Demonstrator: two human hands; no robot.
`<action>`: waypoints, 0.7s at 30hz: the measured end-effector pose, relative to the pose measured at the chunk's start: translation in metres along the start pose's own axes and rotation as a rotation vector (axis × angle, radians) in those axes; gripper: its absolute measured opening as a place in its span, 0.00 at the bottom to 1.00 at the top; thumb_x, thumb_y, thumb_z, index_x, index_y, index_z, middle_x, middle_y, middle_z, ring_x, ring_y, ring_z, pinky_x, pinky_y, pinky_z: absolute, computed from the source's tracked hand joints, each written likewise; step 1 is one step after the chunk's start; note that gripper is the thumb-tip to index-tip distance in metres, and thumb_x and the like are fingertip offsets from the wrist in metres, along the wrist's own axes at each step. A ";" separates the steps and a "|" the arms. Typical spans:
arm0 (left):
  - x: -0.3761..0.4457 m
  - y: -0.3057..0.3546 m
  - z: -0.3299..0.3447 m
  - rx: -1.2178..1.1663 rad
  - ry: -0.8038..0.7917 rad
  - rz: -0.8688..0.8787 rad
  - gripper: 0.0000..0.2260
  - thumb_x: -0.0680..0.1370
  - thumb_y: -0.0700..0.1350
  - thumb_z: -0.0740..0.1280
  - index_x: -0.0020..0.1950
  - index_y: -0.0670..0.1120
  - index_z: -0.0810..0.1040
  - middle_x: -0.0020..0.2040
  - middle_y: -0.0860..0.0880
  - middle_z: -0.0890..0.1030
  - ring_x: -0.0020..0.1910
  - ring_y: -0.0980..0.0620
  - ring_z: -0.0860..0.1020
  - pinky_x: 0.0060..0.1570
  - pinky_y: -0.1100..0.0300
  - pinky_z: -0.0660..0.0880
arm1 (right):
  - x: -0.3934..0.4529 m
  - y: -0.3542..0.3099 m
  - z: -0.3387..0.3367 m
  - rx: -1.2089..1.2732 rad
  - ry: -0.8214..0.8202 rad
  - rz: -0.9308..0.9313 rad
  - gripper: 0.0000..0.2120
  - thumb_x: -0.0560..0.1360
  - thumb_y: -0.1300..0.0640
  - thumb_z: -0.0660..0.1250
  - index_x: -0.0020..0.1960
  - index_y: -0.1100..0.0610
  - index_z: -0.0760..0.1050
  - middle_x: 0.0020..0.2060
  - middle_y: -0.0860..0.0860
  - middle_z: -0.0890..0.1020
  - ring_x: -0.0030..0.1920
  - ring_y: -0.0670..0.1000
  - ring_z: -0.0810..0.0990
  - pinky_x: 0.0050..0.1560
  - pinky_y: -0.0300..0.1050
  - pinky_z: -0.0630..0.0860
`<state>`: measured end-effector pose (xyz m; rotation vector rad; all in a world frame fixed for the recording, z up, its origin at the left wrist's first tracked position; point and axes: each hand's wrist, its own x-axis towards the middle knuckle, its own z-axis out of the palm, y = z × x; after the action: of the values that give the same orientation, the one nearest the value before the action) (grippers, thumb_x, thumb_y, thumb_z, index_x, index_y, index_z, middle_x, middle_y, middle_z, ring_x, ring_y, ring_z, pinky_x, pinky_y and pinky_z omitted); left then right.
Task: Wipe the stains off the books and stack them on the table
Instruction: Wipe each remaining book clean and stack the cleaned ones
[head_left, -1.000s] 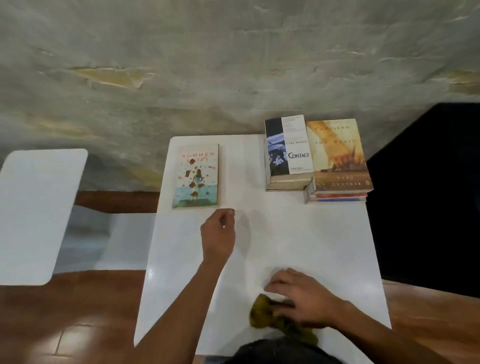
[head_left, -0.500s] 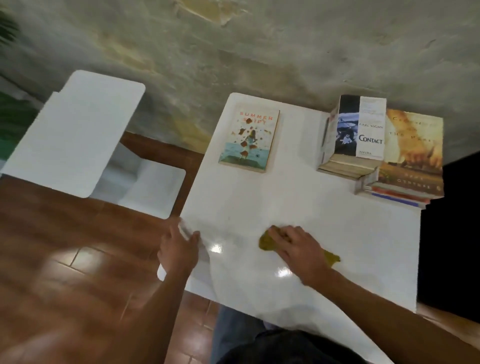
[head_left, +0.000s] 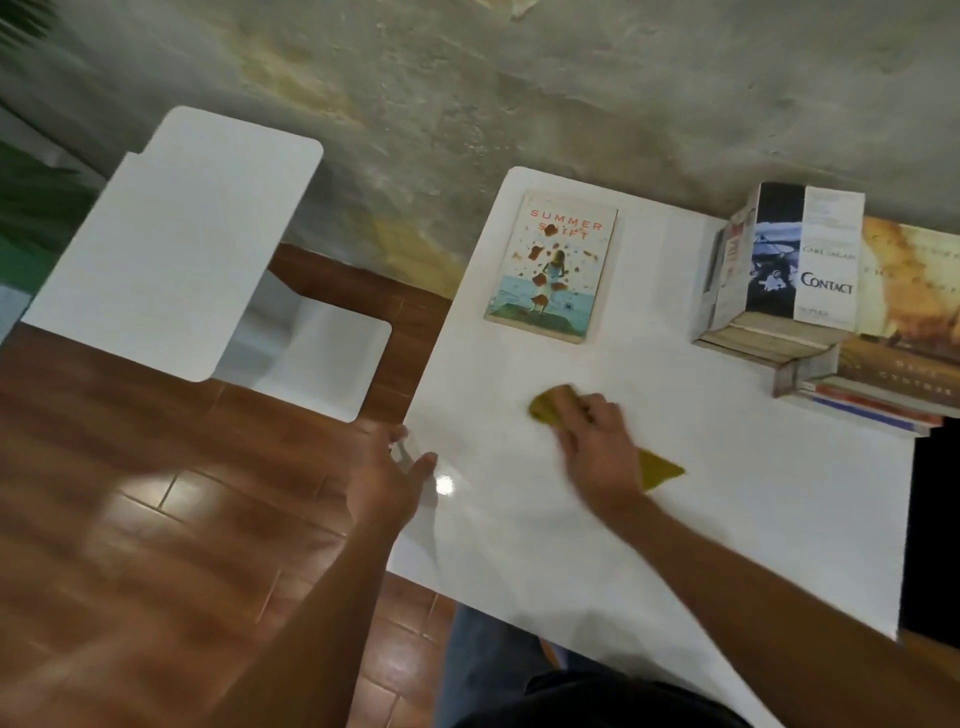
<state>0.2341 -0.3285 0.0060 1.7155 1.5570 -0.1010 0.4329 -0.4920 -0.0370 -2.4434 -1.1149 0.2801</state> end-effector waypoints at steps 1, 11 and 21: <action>0.001 0.001 -0.001 -0.025 0.005 -0.009 0.17 0.77 0.58 0.71 0.62 0.56 0.73 0.63 0.51 0.78 0.54 0.50 0.76 0.55 0.51 0.77 | -0.009 -0.025 0.015 0.029 -0.020 -0.064 0.26 0.73 0.60 0.74 0.70 0.56 0.74 0.55 0.58 0.78 0.52 0.59 0.74 0.50 0.52 0.80; 0.028 -0.002 -0.023 -0.086 -0.067 0.030 0.09 0.81 0.49 0.68 0.52 0.44 0.77 0.45 0.50 0.80 0.41 0.56 0.77 0.38 0.62 0.71 | 0.009 -0.066 0.039 0.013 -0.020 -0.338 0.19 0.78 0.53 0.66 0.67 0.55 0.77 0.52 0.52 0.80 0.48 0.53 0.74 0.45 0.48 0.80; 0.075 0.021 -0.031 0.033 -0.262 0.082 0.14 0.79 0.52 0.70 0.50 0.41 0.80 0.44 0.46 0.83 0.41 0.50 0.80 0.45 0.56 0.75 | 0.081 -0.029 -0.008 0.182 -0.210 0.129 0.21 0.76 0.54 0.71 0.69 0.54 0.76 0.56 0.51 0.76 0.57 0.54 0.76 0.62 0.52 0.75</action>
<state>0.2564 -0.2478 -0.0037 1.7126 1.2981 -0.2993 0.4696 -0.4162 -0.0171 -2.3668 -0.9676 0.6620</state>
